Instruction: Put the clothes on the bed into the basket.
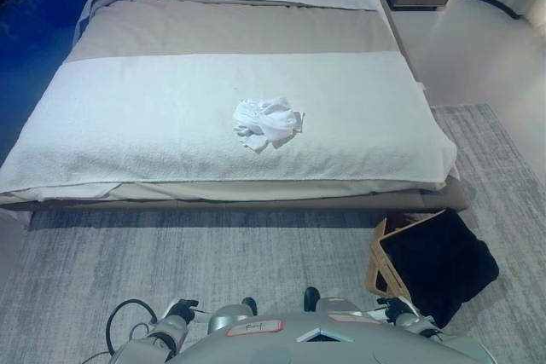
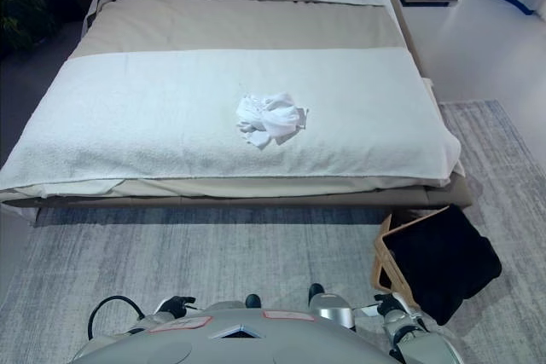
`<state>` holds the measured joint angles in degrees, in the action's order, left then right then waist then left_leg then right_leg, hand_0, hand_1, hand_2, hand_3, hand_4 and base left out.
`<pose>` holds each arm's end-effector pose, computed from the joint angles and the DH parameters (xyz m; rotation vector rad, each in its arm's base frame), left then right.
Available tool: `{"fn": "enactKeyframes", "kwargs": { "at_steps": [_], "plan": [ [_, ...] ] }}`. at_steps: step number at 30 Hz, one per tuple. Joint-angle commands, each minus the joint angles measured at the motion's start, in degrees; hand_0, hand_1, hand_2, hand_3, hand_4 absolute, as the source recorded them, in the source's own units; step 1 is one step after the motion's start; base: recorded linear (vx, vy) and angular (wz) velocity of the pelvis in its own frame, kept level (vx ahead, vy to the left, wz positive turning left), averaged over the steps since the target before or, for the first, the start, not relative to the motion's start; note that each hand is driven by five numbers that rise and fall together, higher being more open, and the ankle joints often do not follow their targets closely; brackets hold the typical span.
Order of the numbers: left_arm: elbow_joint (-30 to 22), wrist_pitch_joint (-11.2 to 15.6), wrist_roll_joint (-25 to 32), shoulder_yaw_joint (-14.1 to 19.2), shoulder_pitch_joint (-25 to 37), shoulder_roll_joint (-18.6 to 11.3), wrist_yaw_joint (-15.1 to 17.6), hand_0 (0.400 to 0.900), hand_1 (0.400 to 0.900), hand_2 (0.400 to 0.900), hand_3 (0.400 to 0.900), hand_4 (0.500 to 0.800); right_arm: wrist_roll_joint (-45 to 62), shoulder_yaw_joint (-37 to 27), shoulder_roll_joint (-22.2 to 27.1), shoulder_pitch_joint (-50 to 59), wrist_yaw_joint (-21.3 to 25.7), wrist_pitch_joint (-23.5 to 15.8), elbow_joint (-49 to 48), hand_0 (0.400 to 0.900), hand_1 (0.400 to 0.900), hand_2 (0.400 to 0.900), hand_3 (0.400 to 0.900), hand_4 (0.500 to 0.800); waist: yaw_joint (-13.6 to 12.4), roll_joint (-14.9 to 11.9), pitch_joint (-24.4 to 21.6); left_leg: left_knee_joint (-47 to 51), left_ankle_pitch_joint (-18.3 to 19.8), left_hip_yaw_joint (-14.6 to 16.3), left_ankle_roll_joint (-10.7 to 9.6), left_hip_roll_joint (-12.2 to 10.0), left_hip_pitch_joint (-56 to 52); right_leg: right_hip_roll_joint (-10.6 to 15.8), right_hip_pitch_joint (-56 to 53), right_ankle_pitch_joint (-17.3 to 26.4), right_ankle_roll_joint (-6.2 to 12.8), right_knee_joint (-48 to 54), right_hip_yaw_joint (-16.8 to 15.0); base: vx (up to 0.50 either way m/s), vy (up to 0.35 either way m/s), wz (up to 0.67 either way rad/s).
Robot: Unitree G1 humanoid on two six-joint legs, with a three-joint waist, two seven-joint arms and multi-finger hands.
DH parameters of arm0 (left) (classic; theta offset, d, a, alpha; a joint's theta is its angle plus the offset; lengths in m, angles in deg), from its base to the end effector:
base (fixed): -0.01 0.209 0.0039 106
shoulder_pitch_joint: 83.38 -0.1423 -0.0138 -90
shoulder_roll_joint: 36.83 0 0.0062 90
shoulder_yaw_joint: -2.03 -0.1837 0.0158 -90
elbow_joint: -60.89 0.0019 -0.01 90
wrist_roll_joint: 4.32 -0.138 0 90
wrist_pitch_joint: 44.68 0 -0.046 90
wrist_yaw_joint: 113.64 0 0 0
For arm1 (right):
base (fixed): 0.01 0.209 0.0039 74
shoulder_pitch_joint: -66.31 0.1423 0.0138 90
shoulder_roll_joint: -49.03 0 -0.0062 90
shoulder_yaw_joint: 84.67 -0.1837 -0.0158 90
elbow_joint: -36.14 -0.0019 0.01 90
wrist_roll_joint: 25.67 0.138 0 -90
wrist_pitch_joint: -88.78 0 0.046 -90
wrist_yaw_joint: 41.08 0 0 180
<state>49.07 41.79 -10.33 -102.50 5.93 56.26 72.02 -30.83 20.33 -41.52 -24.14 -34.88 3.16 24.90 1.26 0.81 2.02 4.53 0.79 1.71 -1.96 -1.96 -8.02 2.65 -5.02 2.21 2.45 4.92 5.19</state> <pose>0.0395 0.2207 -0.1230 0.5248 1.4265 -0.0403 0.0386 -0.2368 -0.1192 -0.5652 1.4483 -0.0061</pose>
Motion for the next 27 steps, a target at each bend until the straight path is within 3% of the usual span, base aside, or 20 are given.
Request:
{"fn": "enactKeyframes", "kwargs": {
  "at_steps": [1, 27],
  "plan": [
    [2.1, 0.3, -1.7, -0.3, 1.7, -0.1, 1.4, 0.9, 0.9, 0.9, 0.9, 0.8, 0.4, 1.1, 0.1, 3.0, 2.1, -0.2, 3.5, 0.9, 0.9, 0.9, 0.9, 0.8, -0.3, -2.1, 0.0, 0.5, -1.0, -1.0, 0.8, 3.9, 3.3, -0.4, 0.5, 0.1, 2.71, 0.1, -2.6, 0.0, 0.0, 0.0],
    [2.4, -0.4, -1.3, 0.2, 1.8, -0.3, -0.2, 0.9, 0.9, 0.9, 0.9, 0.8, 0.5, 0.8, 0.5, 3.2, 0.3, 0.7, 3.9, 0.9, 0.9, 0.9, 0.9, 0.8, -0.4, -2.0, 0.2, 0.5, -0.7, -1.3, 0.7, 3.5, 3.0, -0.7, 0.2, -0.5, 2.44, 0.1, -2.1, 0.0, -0.001, 0.01]
  ]
}}
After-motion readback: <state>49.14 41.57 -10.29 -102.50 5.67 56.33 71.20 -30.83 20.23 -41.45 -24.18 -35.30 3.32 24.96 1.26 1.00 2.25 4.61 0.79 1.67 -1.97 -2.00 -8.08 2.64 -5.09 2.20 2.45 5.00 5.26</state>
